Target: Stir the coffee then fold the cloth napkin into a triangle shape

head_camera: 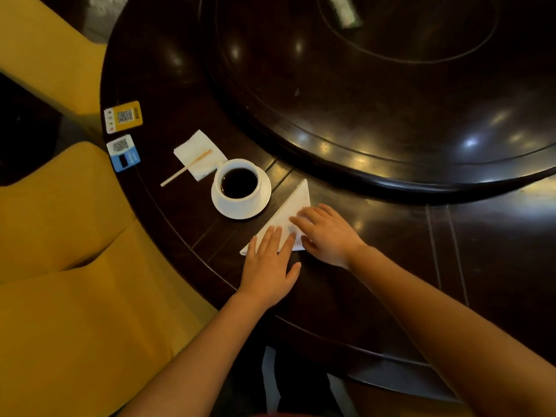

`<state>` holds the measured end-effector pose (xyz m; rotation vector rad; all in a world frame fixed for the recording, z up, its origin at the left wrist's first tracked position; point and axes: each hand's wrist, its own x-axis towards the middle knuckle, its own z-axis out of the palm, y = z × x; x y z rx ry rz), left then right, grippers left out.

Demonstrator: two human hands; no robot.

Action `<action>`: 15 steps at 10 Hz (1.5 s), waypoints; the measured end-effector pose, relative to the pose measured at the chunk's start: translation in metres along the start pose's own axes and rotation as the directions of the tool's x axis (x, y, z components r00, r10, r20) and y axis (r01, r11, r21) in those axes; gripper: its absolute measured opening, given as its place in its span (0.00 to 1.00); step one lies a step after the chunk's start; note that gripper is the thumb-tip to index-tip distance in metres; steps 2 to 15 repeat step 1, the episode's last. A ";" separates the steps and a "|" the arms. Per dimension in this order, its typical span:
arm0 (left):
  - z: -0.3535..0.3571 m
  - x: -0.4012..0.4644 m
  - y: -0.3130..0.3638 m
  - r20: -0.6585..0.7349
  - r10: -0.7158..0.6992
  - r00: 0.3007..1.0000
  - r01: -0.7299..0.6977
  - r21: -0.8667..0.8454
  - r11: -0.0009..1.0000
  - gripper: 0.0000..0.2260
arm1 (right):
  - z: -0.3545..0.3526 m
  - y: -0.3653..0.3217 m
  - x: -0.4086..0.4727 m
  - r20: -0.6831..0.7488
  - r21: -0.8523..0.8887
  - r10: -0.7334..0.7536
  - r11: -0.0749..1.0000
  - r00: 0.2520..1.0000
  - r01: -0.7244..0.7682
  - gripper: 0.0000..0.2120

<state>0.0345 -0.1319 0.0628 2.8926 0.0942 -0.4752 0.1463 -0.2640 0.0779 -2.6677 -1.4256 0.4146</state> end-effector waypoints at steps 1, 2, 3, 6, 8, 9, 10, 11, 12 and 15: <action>-0.021 -0.009 -0.001 0.010 0.019 1.000 -0.019 -0.014 1.000 0.25 | -0.010 -0.018 -0.021 0.035 0.015 0.102 0.995 0.994 -0.103 0.18; -0.021 -0.009 -0.001 0.010 0.019 1.000 -0.019 -0.014 1.000 0.25 | -0.010 -0.018 -0.021 0.035 0.015 0.102 0.995 0.994 -0.103 0.18; -0.021 -0.009 -0.001 0.010 0.019 1.000 -0.019 -0.014 1.000 0.25 | -0.010 -0.018 -0.021 0.035 0.015 0.102 0.995 0.994 -0.103 0.18; -0.021 -0.009 -0.001 0.010 0.019 1.000 -0.019 -0.014 1.000 0.25 | -0.010 -0.018 -0.021 0.035 0.015 0.102 0.995 0.994 -0.103 0.18; -0.021 -0.009 -0.001 0.010 0.019 1.000 -0.019 -0.014 1.000 0.25 | -0.010 -0.018 -0.021 0.035 0.015 0.102 0.995 0.994 -0.103 0.18; -0.021 -0.009 -0.001 0.010 0.019 1.000 -0.019 -0.014 1.000 0.25 | -0.010 -0.018 -0.021 0.035 0.015 0.102 0.995 0.994 -0.103 0.18; -0.021 -0.009 -0.001 0.010 0.019 1.000 -0.019 -0.014 1.000 0.25 | -0.010 -0.018 -0.021 0.035 0.015 0.102 0.995 0.994 -0.103 0.18; -0.021 -0.009 -0.001 0.010 0.019 1.000 -0.019 -0.014 1.000 0.25 | -0.010 -0.018 -0.021 0.035 0.015 0.102 0.995 0.994 -0.103 0.18; -0.021 -0.009 -0.001 0.010 0.019 1.000 -0.019 -0.014 1.000 0.25 | -0.010 -0.018 -0.021 0.035 0.015 0.102 0.995 0.994 -0.103 0.18; -0.021 -0.009 -0.001 0.010 0.019 1.000 -0.019 -0.014 1.000 0.25 | -0.010 -0.018 -0.021 0.035 0.015 0.102 0.995 0.994 -0.103 0.18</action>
